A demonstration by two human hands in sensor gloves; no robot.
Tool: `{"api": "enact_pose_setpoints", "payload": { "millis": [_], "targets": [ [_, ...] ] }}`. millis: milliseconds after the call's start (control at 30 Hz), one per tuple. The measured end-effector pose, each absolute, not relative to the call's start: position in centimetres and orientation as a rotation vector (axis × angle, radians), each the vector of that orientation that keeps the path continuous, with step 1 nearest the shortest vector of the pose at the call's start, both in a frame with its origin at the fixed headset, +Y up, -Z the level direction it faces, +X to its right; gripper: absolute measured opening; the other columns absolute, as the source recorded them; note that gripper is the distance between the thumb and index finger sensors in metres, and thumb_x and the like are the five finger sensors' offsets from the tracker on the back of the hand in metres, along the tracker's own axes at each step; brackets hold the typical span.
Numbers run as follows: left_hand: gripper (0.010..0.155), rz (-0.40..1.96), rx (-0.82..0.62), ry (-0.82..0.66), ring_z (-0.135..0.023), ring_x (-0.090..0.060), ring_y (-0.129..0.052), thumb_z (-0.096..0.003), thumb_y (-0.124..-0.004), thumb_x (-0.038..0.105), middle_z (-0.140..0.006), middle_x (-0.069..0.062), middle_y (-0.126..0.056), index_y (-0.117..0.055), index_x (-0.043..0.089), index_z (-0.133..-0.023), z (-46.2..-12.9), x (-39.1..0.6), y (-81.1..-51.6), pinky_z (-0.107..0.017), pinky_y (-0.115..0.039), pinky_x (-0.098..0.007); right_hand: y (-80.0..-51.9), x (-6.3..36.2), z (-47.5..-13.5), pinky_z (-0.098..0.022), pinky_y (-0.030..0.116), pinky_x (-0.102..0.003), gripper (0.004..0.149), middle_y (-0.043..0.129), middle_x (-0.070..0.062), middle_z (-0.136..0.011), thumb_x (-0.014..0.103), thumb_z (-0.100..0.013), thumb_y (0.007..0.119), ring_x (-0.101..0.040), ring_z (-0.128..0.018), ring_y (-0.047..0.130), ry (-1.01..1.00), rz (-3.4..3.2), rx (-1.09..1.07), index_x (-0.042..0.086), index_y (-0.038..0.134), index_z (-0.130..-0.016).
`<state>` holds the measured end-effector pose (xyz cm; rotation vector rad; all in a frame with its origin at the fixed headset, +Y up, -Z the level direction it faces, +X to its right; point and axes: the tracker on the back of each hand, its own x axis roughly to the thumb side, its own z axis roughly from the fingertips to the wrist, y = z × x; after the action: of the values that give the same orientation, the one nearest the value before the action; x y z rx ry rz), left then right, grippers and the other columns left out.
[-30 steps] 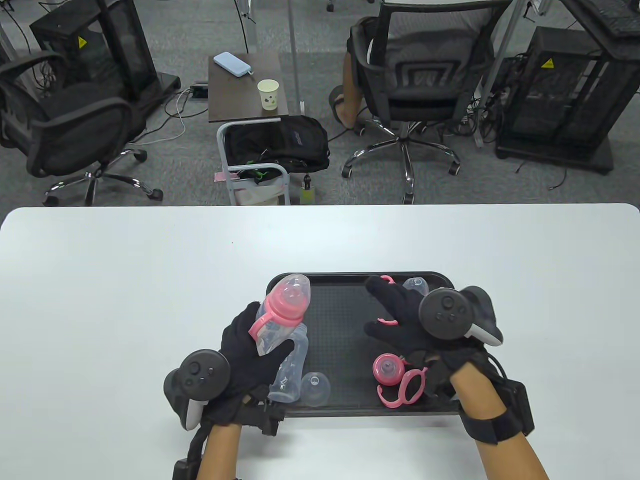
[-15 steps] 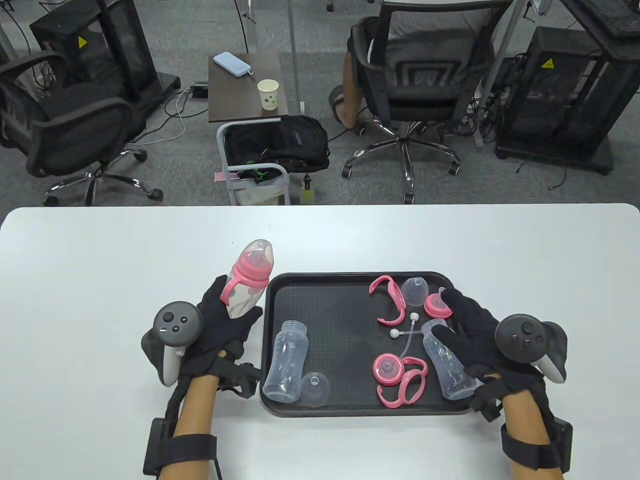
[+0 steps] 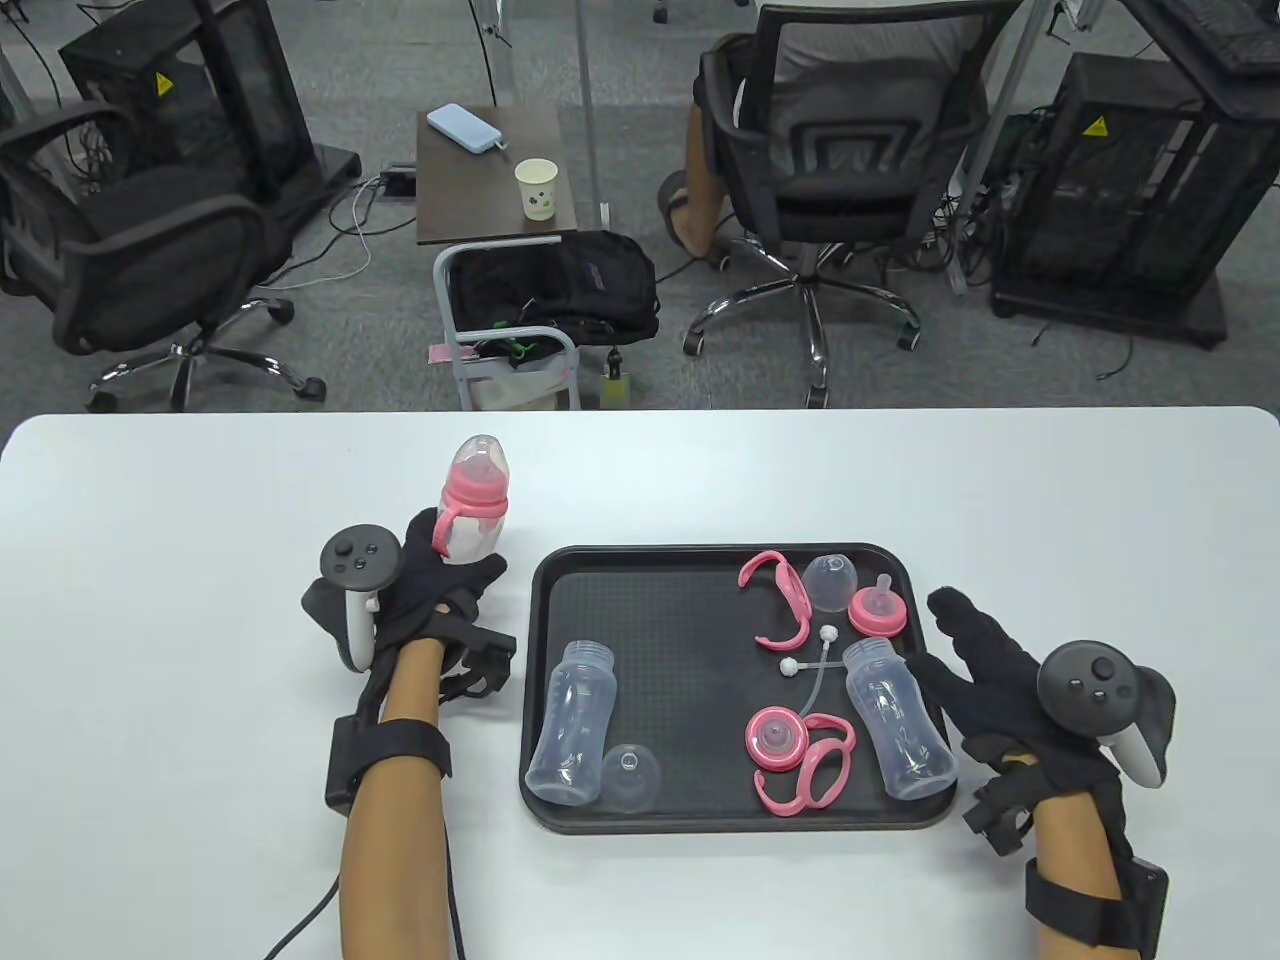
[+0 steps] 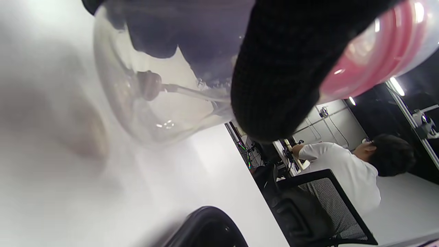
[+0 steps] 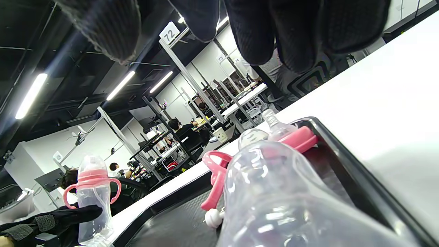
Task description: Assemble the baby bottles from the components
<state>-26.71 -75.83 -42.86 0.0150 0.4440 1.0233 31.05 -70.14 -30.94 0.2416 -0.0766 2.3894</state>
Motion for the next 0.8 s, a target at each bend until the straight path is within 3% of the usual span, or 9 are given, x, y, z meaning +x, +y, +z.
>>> {"api": "enact_pose_setpoints", "payload": {
  "millis": [333, 500, 800],
  "targets": [
    [0.096, 1.037, 0.095, 0.443, -0.108, -0.025, -0.073, -0.0325, -0.107, 0.054, -0.114, 0.002, -0.07, -0.052, 0.04, -0.11, -41.8, -27.3, -78.6, -0.077, -0.056, -0.05, -70.6, 31.2, -31.0, -0.063, 0.06, -0.073, 0.078, 0.057, -0.033, -0.113, 0.057, -0.058, 0.071, -0.059, -0.094, 0.069, -0.046, 2.376, 0.238, 0.014, 0.043, -0.116],
    [0.095, 1.112, 0.123, 0.532, -0.105, -0.029, -0.075, -0.0295, -0.11, 0.05, -0.112, -0.001, -0.072, -0.058, 0.039, -0.108, -40.4, -28.1, -79.1, -0.078, -0.05, -0.05, -70.9, 30.9, -31.1, -0.063, 0.06, -0.073, 0.078, 0.057, -0.033, -0.113, 0.057, -0.058, 0.071, -0.059, -0.094, 0.068, -0.021, 2.376, 0.247, 0.014, 0.043, -0.116],
    [0.095, 1.098, 0.04, 0.572, -0.111, -0.028, -0.065, -0.0316, -0.111, 0.044, -0.115, -0.002, -0.068, -0.059, 0.034, -0.111, -39.7, -28.3, -79.6, -0.081, -0.038, -0.048, -71.1, 30.7, -31.1, -0.063, 0.06, -0.073, 0.078, 0.057, -0.033, -0.113, 0.057, -0.058, 0.071, -0.059, -0.095, 0.068, 0.009, 2.37, 0.243, 0.013, 0.043, -0.116]
  ]
}}
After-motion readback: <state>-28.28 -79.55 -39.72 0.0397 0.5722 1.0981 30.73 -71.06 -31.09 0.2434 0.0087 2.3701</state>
